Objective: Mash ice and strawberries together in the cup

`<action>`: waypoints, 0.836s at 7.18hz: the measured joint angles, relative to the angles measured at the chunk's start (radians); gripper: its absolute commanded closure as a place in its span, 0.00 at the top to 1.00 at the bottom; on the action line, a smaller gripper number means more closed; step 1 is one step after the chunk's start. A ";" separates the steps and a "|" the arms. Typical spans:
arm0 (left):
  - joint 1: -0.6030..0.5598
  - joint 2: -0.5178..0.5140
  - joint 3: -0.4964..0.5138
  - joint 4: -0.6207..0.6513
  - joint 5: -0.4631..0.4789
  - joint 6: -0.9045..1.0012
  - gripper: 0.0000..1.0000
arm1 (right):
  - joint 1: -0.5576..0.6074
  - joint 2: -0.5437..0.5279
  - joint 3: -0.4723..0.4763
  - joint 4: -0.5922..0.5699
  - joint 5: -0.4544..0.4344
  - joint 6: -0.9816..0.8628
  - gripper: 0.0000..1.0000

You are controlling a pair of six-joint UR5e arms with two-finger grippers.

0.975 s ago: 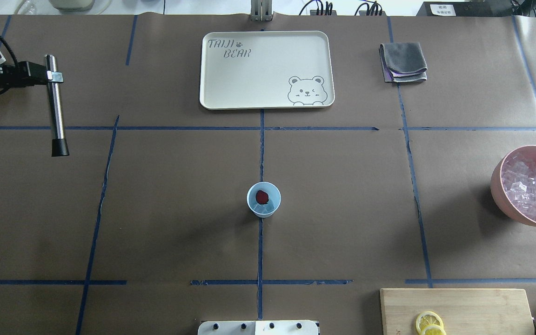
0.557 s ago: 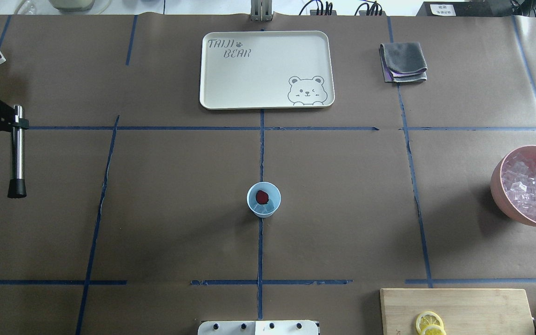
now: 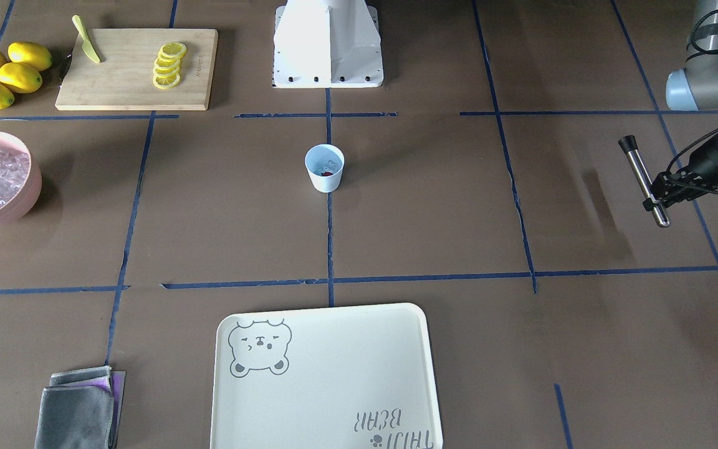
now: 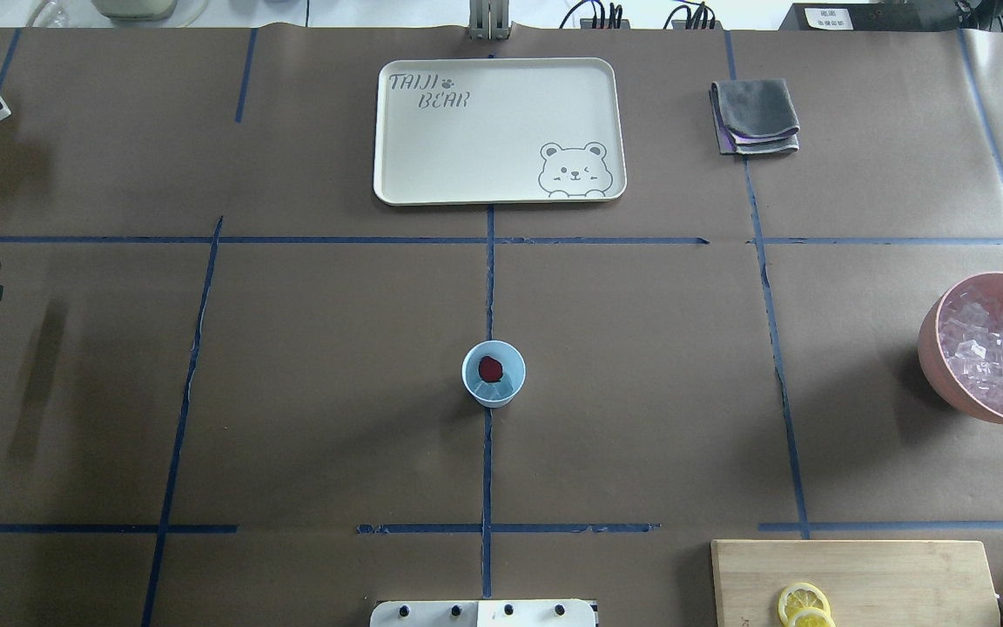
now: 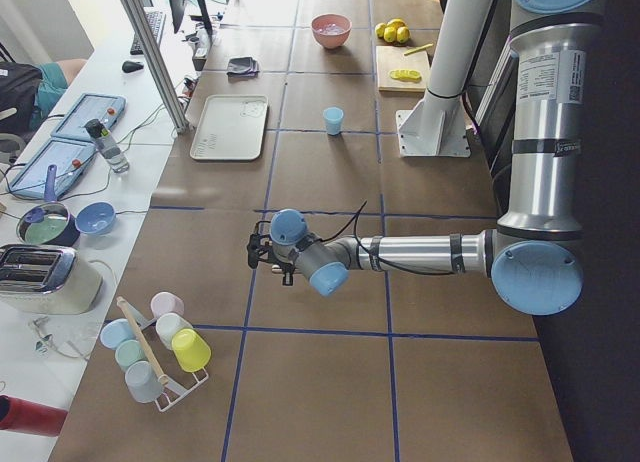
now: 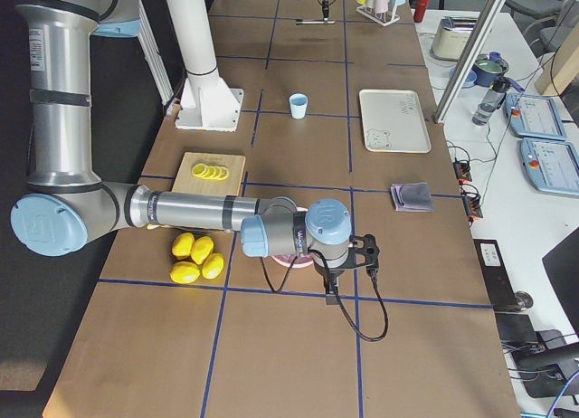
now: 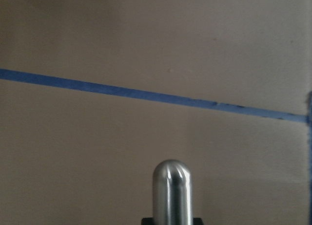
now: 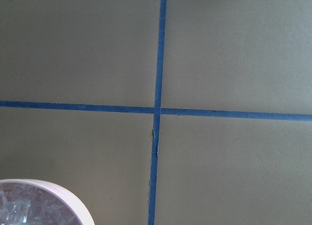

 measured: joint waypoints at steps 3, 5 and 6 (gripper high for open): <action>-0.011 0.002 0.074 0.000 0.032 0.102 0.00 | 0.000 0.001 0.000 0.000 0.000 0.001 0.99; -0.012 0.002 0.095 -0.001 0.071 0.117 0.00 | 0.000 0.002 0.000 0.000 0.000 0.001 0.99; -0.012 0.003 0.104 -0.002 0.082 0.134 0.00 | 0.000 0.002 0.001 0.000 0.001 0.002 0.99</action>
